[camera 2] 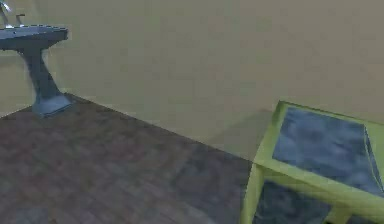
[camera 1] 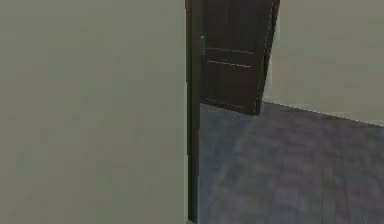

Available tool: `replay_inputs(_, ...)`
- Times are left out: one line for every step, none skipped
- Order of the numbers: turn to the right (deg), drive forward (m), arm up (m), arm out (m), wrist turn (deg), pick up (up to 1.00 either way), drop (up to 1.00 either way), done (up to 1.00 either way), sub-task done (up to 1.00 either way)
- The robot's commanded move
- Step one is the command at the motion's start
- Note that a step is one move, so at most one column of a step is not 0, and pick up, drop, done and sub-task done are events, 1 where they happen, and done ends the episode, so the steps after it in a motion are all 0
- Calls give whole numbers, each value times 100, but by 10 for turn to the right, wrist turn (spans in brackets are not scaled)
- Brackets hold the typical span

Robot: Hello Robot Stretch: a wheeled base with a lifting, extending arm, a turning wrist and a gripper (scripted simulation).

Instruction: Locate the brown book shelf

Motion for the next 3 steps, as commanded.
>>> replay_inputs(450,0,0,0,0,0,0,0,0)
replay_inputs(450,0,0,0,0,0,0,0,0)
replay_inputs(270,0,0,0,0,0,0,0,0)
